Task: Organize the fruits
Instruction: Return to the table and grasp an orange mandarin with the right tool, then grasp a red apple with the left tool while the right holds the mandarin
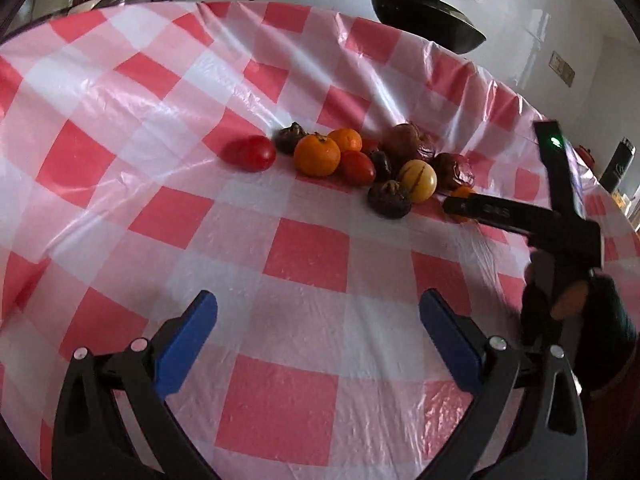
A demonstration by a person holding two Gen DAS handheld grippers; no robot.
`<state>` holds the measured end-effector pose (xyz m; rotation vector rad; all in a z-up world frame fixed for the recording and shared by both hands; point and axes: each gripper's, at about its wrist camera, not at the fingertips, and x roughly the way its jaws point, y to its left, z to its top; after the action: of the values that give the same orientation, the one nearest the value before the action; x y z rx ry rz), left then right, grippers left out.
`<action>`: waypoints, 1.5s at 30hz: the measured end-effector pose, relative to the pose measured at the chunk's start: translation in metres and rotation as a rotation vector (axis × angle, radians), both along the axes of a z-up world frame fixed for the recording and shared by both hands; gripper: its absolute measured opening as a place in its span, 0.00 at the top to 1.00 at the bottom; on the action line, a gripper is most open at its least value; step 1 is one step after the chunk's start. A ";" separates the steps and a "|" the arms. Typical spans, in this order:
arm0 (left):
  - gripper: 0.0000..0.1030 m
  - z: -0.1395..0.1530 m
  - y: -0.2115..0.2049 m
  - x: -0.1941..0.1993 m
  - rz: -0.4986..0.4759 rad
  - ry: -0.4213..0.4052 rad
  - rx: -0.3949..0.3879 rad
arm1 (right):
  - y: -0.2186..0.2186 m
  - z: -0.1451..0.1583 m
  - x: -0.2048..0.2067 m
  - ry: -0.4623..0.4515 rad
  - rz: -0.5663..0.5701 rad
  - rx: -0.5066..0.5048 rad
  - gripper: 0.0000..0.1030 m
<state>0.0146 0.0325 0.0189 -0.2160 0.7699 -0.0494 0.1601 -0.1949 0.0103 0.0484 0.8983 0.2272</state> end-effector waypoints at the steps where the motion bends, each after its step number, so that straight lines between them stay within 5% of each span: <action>1: 0.01 0.000 0.000 0.000 0.003 0.000 0.000 | -0.001 -0.001 -0.001 -0.001 0.016 0.016 0.61; 8: 0.02 -0.002 0.003 0.002 0.008 0.025 -0.014 | -0.032 0.004 -0.055 -0.047 -0.039 0.124 0.63; 15: 0.02 -0.003 -0.008 0.008 0.016 0.057 0.018 | -0.104 0.005 -0.093 -0.110 -0.334 0.179 0.63; 20: 0.02 0.013 -0.058 0.028 -0.060 0.000 0.074 | -0.137 0.001 -0.100 -0.136 -0.450 0.291 0.63; 27: 0.02 0.035 -0.142 0.114 -0.077 -0.006 -0.005 | -0.167 0.006 -0.106 -0.230 -0.603 0.319 0.63; 36: 0.03 0.010 -0.209 0.189 0.107 0.061 0.260 | -0.179 0.007 -0.107 -0.262 -0.663 0.333 0.63; 37: 0.04 0.005 -0.215 0.197 0.100 0.074 0.266 | -0.179 0.007 -0.107 -0.260 -0.662 0.336 0.63; 40: 0.26 -0.012 -0.220 0.214 0.082 0.165 0.290 | -0.178 0.007 -0.105 -0.254 -0.655 0.336 0.63; 42: 0.42 -0.016 -0.213 0.211 0.080 0.153 0.247 | -0.178 0.007 -0.104 -0.249 -0.652 0.337 0.63; 45: 0.43 -0.012 -0.201 0.204 0.026 0.141 0.154 | -0.177 0.007 -0.104 -0.247 -0.650 0.337 0.63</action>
<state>0.2181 -0.1680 0.0067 -0.0835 0.9066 0.0499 0.0564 -0.3722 0.0168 0.6032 0.5530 -0.2224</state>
